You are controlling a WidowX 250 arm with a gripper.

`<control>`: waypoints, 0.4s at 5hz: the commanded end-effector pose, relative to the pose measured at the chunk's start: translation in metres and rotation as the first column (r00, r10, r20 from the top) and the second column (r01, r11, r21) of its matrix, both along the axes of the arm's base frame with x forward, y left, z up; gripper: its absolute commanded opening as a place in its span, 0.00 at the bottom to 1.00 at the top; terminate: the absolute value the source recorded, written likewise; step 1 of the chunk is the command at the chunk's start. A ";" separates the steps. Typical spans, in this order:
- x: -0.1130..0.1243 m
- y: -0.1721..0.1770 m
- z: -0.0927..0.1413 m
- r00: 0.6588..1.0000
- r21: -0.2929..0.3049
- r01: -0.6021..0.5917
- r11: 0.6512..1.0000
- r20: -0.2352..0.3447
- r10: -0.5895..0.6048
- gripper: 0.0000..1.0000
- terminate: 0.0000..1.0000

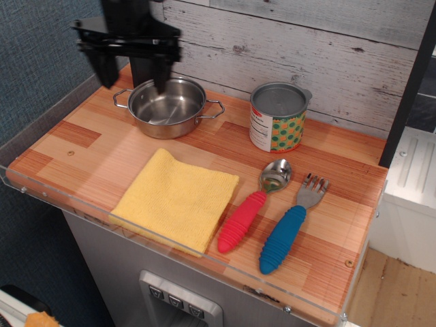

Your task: Push the yellow cloth to the left of the red spoon

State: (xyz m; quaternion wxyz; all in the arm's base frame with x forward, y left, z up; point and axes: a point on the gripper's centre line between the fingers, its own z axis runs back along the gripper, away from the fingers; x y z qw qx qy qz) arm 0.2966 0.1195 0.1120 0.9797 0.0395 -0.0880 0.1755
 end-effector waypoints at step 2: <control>0.007 0.067 0.012 0.989 0.006 -0.120 0.993 0.089 0.119 1.00 0.00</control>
